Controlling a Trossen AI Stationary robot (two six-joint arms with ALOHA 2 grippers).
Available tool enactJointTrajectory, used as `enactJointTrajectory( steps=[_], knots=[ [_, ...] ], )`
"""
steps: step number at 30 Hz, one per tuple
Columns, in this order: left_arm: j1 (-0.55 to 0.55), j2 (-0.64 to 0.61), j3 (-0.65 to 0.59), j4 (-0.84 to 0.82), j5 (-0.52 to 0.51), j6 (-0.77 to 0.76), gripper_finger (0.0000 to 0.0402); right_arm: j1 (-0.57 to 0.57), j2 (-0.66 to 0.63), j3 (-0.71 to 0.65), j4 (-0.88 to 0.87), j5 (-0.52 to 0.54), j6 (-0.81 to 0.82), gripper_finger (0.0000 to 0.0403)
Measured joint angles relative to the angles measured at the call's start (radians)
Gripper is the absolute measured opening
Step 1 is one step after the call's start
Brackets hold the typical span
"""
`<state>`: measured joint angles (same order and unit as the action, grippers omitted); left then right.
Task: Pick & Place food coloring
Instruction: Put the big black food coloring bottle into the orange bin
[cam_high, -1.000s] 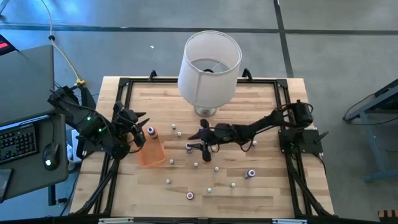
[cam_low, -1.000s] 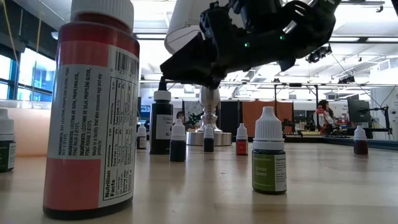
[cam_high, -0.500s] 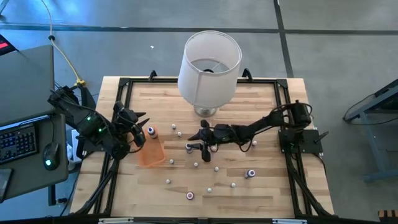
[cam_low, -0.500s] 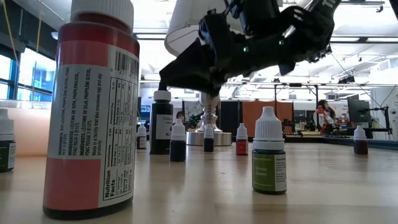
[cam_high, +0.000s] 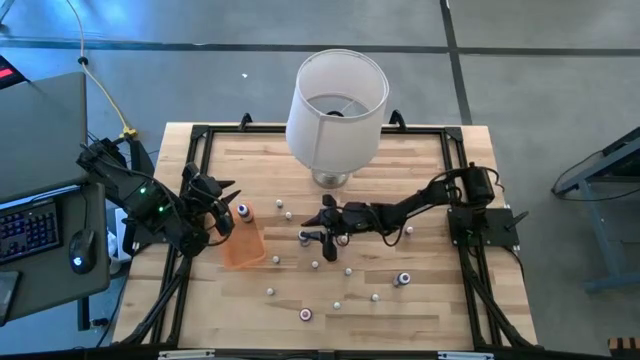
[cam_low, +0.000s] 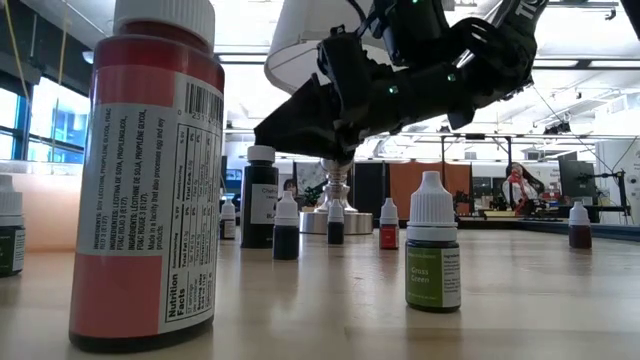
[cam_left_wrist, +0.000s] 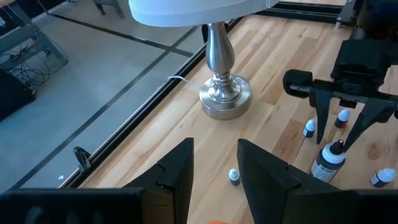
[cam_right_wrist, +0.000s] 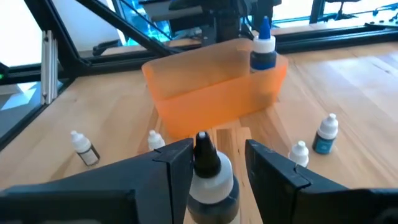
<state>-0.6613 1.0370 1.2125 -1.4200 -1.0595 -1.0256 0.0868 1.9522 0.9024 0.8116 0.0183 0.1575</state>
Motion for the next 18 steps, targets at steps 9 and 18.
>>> enactJointTrajectory(
  steps=[9,18],
  knots=[
    [0.000,0.000,0.000,0.002,-0.005,0.000,0.0121,0.000,0.000,0.000,-0.005,-0.001,-0.004,0.0125],
    [0.000,0.000,0.000,0.005,-0.006,0.000,0.0121,0.000,0.000,0.000,-0.003,-0.030,-0.027,0.0045]
  ],
)
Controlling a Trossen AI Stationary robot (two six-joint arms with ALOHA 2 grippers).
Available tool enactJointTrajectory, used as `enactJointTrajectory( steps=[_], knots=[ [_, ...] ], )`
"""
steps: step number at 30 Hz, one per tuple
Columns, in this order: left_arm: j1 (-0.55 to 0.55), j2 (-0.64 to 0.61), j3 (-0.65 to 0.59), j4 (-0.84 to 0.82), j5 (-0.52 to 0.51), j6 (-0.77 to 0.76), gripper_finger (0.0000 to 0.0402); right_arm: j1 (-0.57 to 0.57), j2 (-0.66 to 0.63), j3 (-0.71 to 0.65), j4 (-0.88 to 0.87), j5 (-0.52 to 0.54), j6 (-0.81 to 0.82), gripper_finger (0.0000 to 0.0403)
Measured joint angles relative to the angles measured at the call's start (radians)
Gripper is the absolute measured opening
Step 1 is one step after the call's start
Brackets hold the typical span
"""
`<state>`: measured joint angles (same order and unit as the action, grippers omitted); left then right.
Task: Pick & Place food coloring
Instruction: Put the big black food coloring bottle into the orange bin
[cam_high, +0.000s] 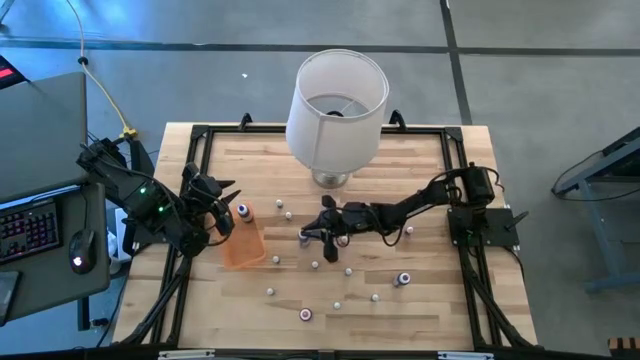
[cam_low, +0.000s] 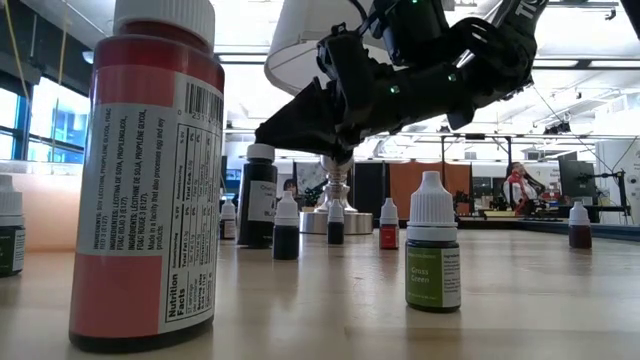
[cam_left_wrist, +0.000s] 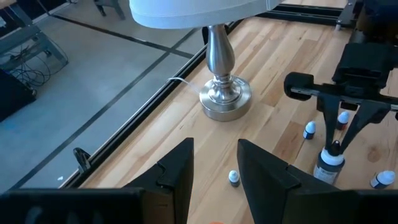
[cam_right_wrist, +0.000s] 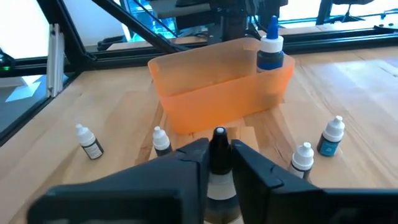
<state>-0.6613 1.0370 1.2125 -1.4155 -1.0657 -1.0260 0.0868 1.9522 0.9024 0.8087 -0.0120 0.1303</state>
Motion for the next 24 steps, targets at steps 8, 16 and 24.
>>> enactJointTrajectory(
  steps=[8,16,24],
  knots=[
    [0.000,0.000,0.000,0.000,-0.001,0.000,0.0121,0.000,0.000,0.000,0.074,0.001,0.000,0.0039],
    [0.000,0.000,0.000,0.000,-0.006,0.011,0.0121,0.001,0.000,0.197,-0.018,-0.031,-0.121,0.0030],
    [0.000,-0.041,0.000,-0.002,-0.122,0.058,0.0121,-0.001,0.112,0.535,-0.242,-0.033,-0.215,0.0034]
  ],
)
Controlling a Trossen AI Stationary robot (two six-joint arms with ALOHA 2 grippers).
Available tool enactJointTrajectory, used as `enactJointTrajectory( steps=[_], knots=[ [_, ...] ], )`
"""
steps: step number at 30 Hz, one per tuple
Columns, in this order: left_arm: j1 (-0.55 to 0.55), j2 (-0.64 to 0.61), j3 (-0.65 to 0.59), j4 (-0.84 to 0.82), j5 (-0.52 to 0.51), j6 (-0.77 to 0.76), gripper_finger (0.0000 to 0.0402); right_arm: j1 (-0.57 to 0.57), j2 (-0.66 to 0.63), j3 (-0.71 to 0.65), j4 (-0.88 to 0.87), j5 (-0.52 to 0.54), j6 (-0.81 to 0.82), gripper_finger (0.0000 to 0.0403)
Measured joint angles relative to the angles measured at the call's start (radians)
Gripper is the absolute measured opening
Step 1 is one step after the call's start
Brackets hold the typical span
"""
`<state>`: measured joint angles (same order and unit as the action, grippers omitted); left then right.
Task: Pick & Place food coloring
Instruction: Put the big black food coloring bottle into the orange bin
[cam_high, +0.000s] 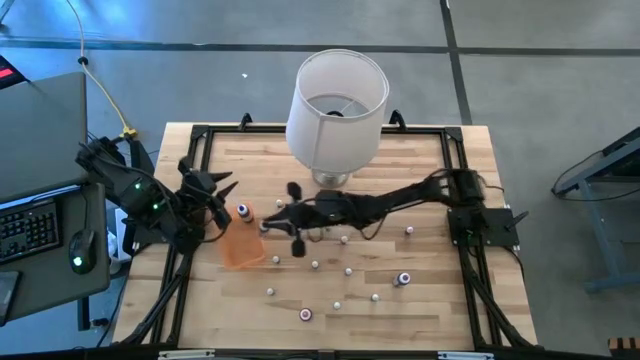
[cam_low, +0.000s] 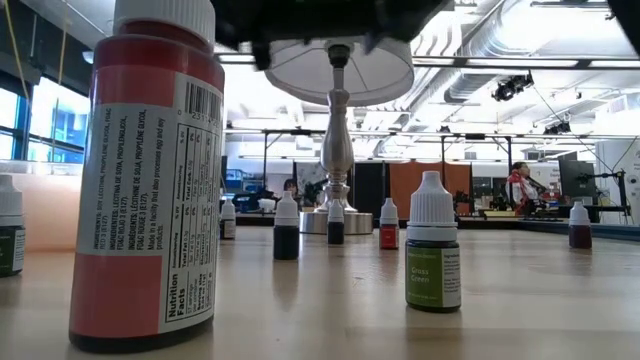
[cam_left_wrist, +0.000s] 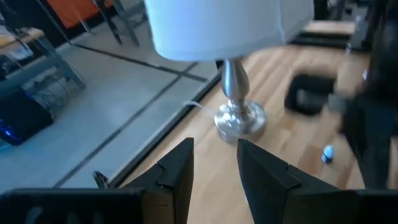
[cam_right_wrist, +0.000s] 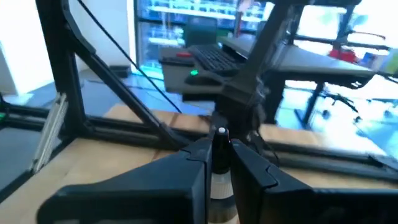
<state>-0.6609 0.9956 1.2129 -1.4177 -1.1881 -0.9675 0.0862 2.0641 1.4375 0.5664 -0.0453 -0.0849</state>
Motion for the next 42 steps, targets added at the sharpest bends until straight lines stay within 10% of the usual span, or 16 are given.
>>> enactJointTrajectory(
  steps=[18,42],
  knots=[
    [0.000,-0.201,0.000,-0.048,-0.081,0.023,0.0121,-0.036,0.496,0.692,-0.337,0.118,0.026,0.0029],
    [0.000,-0.193,0.000,-0.043,-0.038,0.044,0.0121,-0.088,0.548,0.713,-0.356,0.123,0.013,0.0059]
  ],
)
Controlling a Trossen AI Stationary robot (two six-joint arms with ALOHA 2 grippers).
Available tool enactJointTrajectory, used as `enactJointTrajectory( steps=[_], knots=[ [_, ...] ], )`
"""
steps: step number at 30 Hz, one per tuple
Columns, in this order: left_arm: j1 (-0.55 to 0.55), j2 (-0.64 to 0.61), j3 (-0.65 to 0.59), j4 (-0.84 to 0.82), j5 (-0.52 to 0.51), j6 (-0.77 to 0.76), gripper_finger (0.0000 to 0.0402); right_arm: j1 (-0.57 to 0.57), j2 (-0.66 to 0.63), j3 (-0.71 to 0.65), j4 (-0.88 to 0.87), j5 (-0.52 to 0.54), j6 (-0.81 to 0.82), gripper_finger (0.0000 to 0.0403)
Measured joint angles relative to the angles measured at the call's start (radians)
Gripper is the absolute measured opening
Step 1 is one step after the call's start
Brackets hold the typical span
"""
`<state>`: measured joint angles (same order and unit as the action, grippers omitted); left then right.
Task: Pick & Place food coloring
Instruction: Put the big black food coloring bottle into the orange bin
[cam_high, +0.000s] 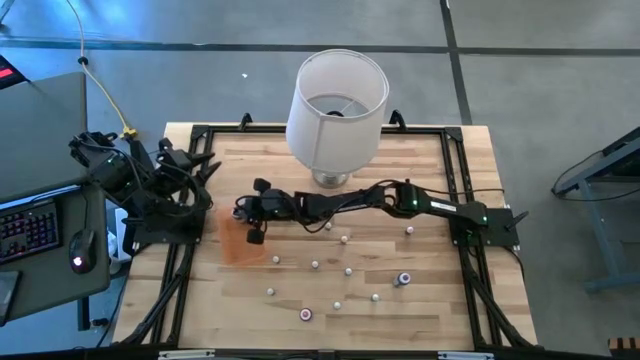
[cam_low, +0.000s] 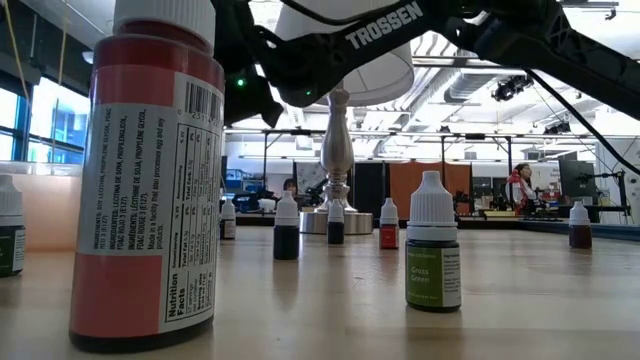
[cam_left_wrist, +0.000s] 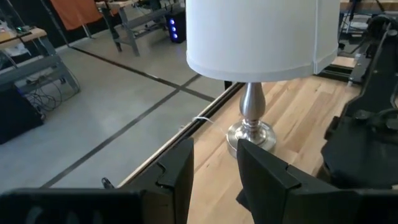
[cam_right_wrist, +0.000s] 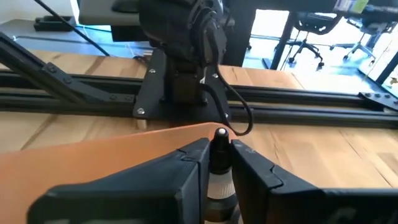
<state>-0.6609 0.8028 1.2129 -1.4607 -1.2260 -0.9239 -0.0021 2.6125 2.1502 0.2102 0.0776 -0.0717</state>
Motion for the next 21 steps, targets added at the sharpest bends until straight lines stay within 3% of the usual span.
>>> enactJointTrajectory(
  steps=[21],
  knots=[
    [0.000,0.000,0.000,0.000,0.035,-0.001,0.0121,0.001,0.001,0.000,0.056,0.010,-0.043,0.0143]
  ],
)
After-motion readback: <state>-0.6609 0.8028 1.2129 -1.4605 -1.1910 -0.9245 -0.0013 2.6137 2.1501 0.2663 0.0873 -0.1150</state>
